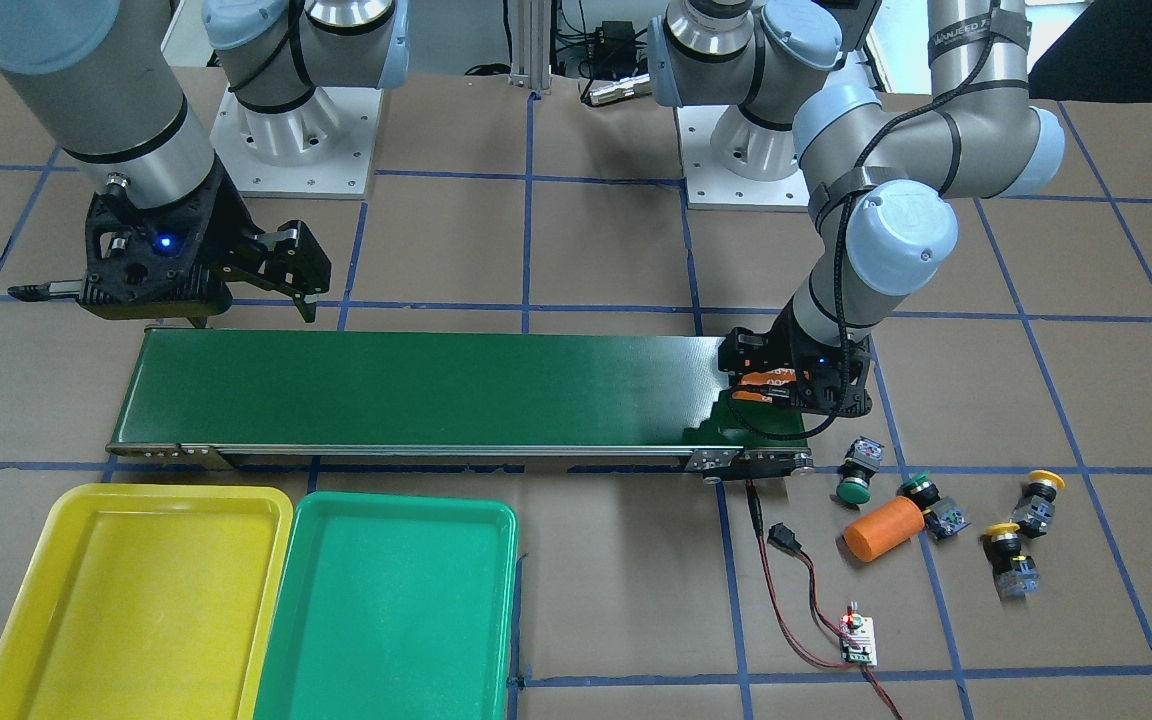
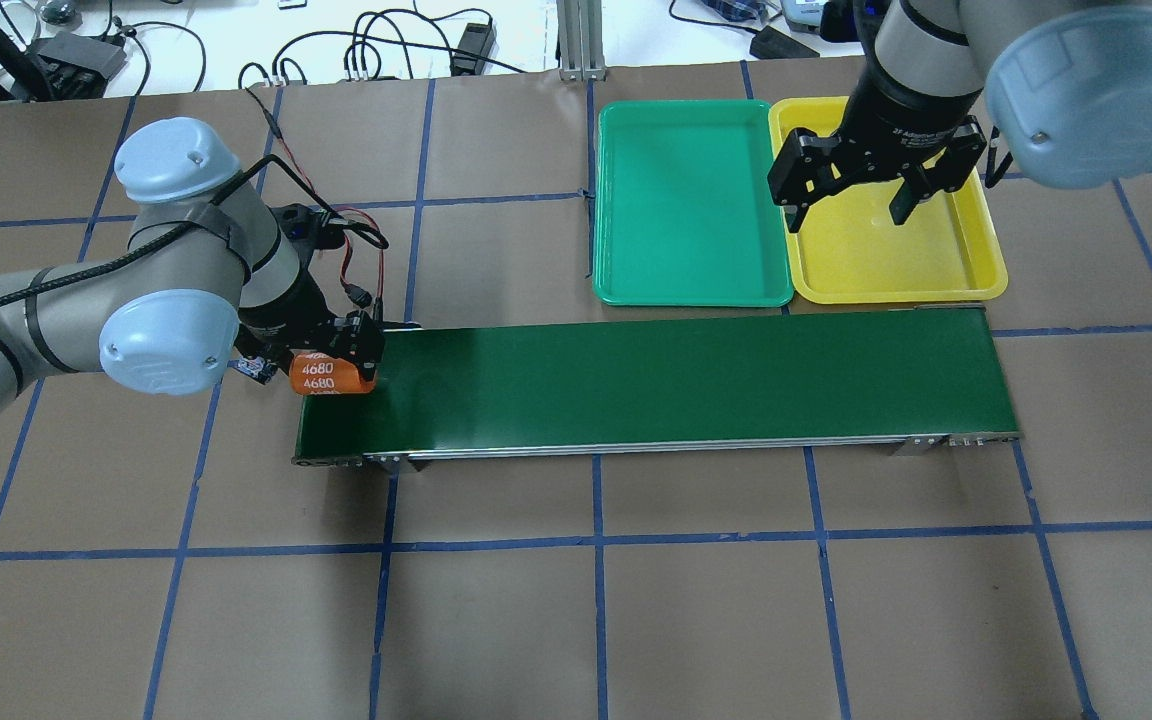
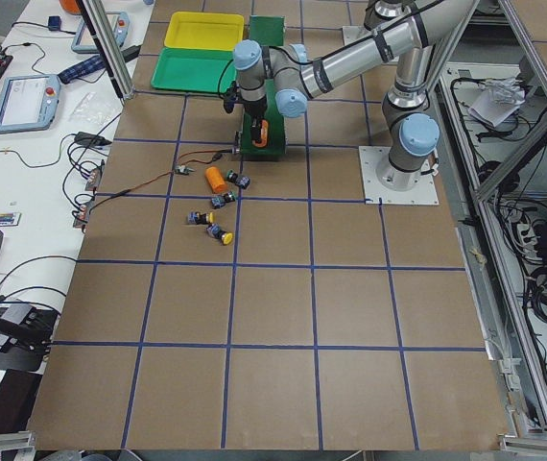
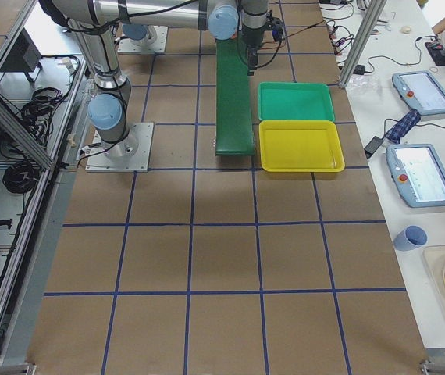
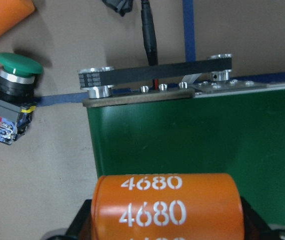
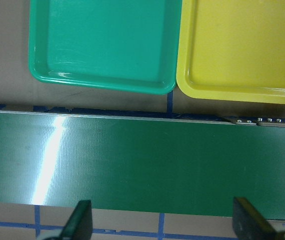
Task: Sort buttons by color to trays
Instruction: 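Carry the orange cylinder onto the conveyor belt and release it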
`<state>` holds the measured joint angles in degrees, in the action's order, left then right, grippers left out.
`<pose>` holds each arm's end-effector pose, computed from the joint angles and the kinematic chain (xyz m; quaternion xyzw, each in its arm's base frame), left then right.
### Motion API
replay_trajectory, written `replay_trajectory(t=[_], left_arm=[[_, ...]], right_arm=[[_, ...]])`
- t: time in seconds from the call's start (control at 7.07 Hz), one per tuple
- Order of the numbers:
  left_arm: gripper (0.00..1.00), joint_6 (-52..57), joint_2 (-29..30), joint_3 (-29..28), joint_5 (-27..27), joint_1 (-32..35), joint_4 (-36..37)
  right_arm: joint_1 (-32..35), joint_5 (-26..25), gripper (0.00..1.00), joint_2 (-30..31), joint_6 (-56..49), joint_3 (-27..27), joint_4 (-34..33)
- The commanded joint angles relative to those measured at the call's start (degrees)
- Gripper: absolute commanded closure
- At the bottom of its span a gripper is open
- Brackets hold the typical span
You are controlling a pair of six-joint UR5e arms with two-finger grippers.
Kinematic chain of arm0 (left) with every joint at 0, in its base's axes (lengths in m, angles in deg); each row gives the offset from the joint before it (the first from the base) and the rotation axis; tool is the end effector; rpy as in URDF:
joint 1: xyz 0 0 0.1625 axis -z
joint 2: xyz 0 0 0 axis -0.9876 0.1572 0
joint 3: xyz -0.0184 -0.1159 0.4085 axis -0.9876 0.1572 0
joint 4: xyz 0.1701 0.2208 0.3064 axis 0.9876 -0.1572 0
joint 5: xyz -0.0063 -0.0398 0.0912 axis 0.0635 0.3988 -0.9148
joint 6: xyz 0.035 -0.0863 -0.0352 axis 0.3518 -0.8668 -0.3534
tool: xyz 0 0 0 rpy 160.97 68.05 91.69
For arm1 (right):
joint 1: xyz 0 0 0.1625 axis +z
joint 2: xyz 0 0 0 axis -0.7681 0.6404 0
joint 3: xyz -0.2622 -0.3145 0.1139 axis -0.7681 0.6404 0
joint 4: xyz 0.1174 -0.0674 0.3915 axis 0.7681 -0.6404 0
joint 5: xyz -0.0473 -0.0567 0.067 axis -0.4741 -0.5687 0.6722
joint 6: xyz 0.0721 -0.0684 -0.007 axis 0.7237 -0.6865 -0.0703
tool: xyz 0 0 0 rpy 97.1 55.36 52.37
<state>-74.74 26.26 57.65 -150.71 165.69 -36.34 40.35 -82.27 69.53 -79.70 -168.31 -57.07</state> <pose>-0.0881 -0.5043 0.2598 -0.0471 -0.9973 -0.0551 0.0109 0.1422 -0.5263 0.4507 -0.0300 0.9993 -0.0050 0.0198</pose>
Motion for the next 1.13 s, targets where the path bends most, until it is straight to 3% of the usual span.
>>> replay_trajectory(t=[0.0,0.14,0.57,0.71,0.99], left_arm=[[0.44,0.0,0.7,0.4,0.2,0.1,0.0],[0.04,0.0,0.4,0.6,0.3,0.2,-0.1],[0.0,-0.1,-3.0,-0.5,0.9,0.3,-0.8],[0.0,-0.2,-5.1,-3.5,0.2,-0.2,-3.0],[0.0,-0.8,-1.7,-11.8,0.9,-7.0,-4.7]], right_arm=[[0.0,0.0,0.0,0.0,0.0,0.0,0.0],[0.0,0.0,0.0,0.0,0.0,0.0,0.0],[0.0,0.0,0.0,0.0,0.0,0.0,0.0],[0.0,0.0,0.0,0.0,0.0,0.0,0.0],[0.0,0.0,0.0,0.0,0.0,0.0,0.0]])
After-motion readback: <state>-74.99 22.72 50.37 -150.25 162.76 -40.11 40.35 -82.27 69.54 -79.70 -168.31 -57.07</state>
